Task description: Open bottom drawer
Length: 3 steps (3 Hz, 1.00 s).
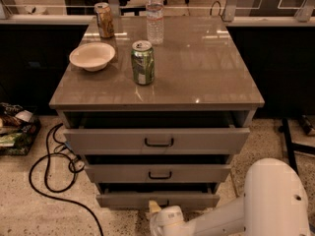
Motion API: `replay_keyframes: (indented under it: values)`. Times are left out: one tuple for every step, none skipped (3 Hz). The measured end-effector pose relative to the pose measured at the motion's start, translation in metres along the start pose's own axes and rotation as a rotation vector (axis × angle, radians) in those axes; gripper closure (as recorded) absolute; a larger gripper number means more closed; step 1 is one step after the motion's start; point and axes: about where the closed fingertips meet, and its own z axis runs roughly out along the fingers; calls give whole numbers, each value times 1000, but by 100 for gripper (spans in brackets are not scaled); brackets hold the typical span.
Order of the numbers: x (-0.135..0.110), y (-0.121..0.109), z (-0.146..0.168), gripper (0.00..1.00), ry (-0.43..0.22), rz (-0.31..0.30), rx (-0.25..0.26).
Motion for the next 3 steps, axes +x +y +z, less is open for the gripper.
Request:
replay_keyframes:
  values:
    - [2, 1, 2, 0, 51, -39, -18]
    - [6, 2, 0, 0, 101, -63, -33]
    - [14, 4, -3, 0, 148, -74, -44]
